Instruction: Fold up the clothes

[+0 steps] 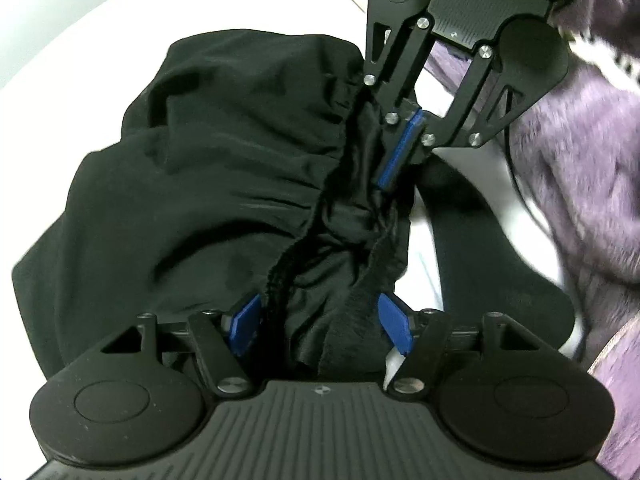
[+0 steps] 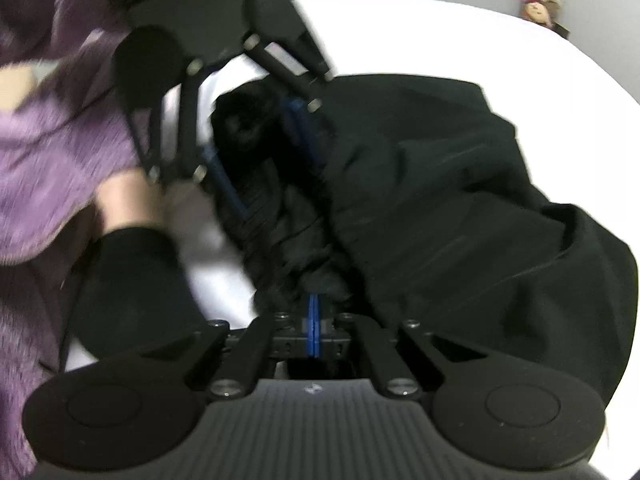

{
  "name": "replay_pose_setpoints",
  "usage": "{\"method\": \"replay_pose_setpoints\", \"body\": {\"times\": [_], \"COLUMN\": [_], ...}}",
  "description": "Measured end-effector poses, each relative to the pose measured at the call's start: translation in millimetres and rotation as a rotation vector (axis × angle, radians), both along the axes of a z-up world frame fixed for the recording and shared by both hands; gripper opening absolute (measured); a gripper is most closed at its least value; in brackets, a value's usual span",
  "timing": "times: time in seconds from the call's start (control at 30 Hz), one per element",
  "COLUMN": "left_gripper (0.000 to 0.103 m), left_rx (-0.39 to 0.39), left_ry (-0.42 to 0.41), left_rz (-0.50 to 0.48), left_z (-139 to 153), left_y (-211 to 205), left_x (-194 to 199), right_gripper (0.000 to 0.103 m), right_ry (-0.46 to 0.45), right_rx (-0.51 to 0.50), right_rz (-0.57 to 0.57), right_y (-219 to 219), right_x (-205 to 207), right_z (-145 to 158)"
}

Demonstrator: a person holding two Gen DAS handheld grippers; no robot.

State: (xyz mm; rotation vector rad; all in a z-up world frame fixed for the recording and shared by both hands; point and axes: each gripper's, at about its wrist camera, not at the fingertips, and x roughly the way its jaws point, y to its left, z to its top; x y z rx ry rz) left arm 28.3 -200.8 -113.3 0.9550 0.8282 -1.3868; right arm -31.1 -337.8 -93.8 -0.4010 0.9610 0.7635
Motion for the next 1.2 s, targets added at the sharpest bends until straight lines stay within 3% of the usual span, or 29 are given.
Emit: {"method": "replay_pose_setpoints", "body": {"times": [0.1,0.27,0.4,0.43,0.5,0.53,0.6,0.83,0.97,1.13,1.2], "left_gripper": [0.064,0.059,0.043,0.038,0.012,0.009,0.003,0.002,0.002,0.003,0.008], "left_rx": [-0.017,-0.033,0.027,0.049,0.065,0.063,0.05,0.067,0.05,0.074,0.068], "left_ry": [-0.043,-0.041,-0.053,-0.054,-0.054,-0.054,-0.042,0.071,0.071,-0.008,-0.03], "left_rz": [0.0,0.106,0.137,0.136,0.128,0.123,0.1,0.02,0.021,-0.012,-0.02], "left_z": [3.6,14.2,5.3,0.1,-5.7,-7.2,-4.3,6.5,4.0,-5.7,-6.5], "left_y": [2.6,3.6,-0.2,-1.3,0.1,2.0,7.7,24.1,27.6,32.4,31.4], "left_x": [-5.3,12.3,22.2,23.1,21.4,19.5,13.8,-10.4,-20.6,-33.3,-35.4], "right_gripper": [0.001,0.007,0.03,0.031,0.026,0.008,0.005,0.004,0.005,0.007,0.009], "right_ry": [-0.037,-0.108,-0.127,-0.119,-0.104,-0.096,-0.096,-0.032,-0.034,-0.049,-0.058], "right_rx": [-0.019,-0.041,-0.064,-0.065,-0.063,-0.062,-0.053,-0.028,-0.053,-0.069,-0.077], "right_rz": [-0.013,-0.081,-0.103,-0.103,-0.102,-0.101,-0.087,-0.015,-0.017,-0.024,-0.034], "right_y": [1.3,-9.0,-16.9,-18.4,-19.0,-19.3,-19.7,-15.5,-10.0,-5.3,-3.0], "right_x": [-6.8,0.2,12.1,14.8,15.3,15.4,8.2,-20.9,-26.3,-28.8,-28.5], "right_z": [0.6,10.8,8.9,6.1,-0.7,-4.1,-5.8,-0.8,-7.5,-12.1,-12.8]}}
